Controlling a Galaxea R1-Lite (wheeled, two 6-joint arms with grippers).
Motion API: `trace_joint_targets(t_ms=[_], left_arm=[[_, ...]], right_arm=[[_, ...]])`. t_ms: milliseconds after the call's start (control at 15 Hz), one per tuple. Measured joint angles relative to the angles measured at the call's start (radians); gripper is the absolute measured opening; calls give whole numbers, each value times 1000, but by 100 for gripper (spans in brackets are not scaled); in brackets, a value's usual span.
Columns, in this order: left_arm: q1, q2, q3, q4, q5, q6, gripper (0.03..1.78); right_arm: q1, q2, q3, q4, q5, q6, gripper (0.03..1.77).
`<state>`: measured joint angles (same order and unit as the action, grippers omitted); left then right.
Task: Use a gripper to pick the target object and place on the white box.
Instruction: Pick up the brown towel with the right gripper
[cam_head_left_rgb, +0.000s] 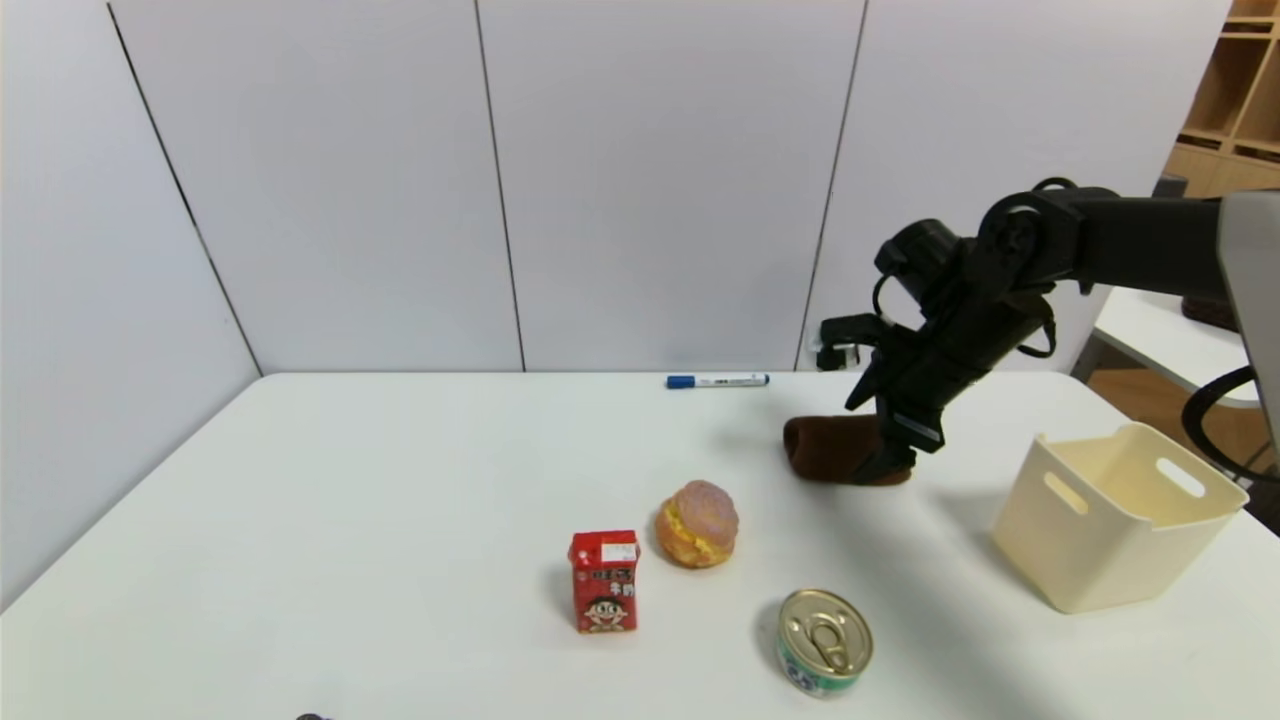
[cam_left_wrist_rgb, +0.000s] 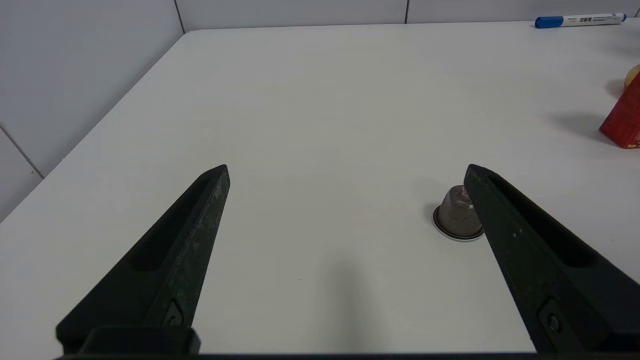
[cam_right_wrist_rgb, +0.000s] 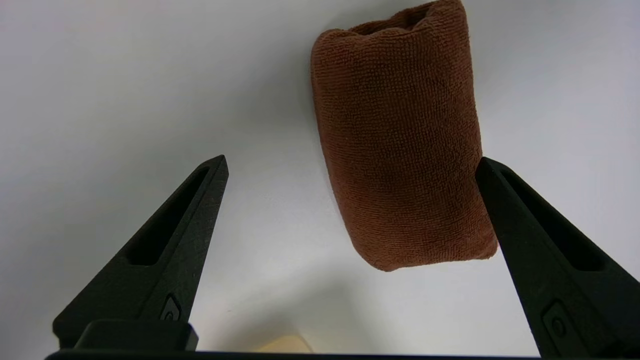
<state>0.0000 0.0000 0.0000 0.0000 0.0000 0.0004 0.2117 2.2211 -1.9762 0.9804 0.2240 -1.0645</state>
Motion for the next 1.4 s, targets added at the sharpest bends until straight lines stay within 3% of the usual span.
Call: trace_joint_targets(t_ms=[200, 333, 600, 867, 1067, 1400], left_arm=[[0, 0, 0, 0, 0, 0, 169], [0, 0, 0, 0, 0, 0, 169], [0, 0, 0, 0, 0, 0, 169], [0, 0, 0, 0, 0, 0, 169], [0, 0, 0, 0, 0, 0, 169], [0, 0, 0, 0, 0, 0, 169]], right_arm=[[-20, 3, 0, 4, 61, -120, 171], [-29, 3, 1, 6, 93, -160, 171], [-44, 2, 2, 7, 135, -171, 171], [-61, 5, 2, 10, 141, -203, 171], [-61, 24, 2, 3, 184, -206, 171], [-61, 77, -10, -44, 192, -204, 171]])
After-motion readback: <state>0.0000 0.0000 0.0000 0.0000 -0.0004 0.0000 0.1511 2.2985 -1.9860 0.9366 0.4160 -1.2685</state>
